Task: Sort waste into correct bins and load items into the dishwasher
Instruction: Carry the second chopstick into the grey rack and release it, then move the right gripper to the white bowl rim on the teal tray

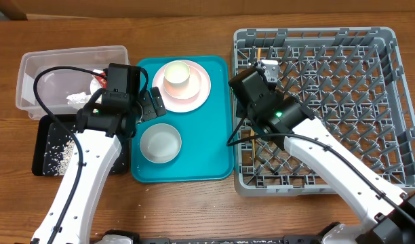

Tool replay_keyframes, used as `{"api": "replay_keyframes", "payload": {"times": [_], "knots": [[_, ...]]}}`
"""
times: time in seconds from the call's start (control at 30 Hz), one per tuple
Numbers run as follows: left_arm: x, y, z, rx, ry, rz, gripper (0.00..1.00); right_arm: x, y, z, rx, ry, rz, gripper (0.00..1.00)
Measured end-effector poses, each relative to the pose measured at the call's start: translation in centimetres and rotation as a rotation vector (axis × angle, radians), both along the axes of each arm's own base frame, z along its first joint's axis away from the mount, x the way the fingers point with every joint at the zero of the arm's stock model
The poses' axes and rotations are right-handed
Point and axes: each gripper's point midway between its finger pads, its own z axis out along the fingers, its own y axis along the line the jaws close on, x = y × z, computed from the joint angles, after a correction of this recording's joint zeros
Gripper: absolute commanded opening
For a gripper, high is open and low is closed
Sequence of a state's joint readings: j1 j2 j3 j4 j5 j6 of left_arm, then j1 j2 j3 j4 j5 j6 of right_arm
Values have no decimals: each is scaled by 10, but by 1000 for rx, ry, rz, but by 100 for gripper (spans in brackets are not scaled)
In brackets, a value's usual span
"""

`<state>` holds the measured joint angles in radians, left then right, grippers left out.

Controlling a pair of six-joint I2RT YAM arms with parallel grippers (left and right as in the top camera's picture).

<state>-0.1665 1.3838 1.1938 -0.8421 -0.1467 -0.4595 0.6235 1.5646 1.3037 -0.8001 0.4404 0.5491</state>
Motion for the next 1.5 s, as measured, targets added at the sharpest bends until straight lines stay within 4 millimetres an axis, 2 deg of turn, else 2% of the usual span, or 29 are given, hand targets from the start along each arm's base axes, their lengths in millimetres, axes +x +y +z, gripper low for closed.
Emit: {"api": "replay_keyframes", "payload": {"times": [0.23, 0.53, 0.7, 0.8, 0.93, 1.03, 1.13, 1.3, 1.4, 1.5], "knots": [[0, 0, 0, 0, 0, 0, 100, -6, -2, -24, -19, 45, 12, 4], [0, 0, 0, 0, 0, 0, 100, -6, 1, -30, -38, 47, 56, 4], [0, 0, 0, 0, 0, 0, 100, -11, 0, -42, -43, 75, 71, 13], [0, 0, 0, 0, 0, 0, 100, -12, 1, -44, -41, 79, 76, 22], [0, 0, 0, 0, 0, 0, 100, -12, 1, -43, -41, 77, 82, 29], [0, 0, 0, 0, 0, 0, 100, -12, 4, -44, -29, 83, 91, 29], [0, 0, 0, 0, 0, 0, 100, -9, 23, -41, 64, 74, 132, 30], [0, 0, 0, 0, 0, 0, 100, -11, 82, -25, 335, 70, 299, 30], [0, 0, 0, 0, 0, 0, 100, -22, 112, -15, 434, 80, 401, 30], [0, 0, 0, 0, 0, 0, 100, -42, 135, -12, 479, 114, 486, 31]]}}
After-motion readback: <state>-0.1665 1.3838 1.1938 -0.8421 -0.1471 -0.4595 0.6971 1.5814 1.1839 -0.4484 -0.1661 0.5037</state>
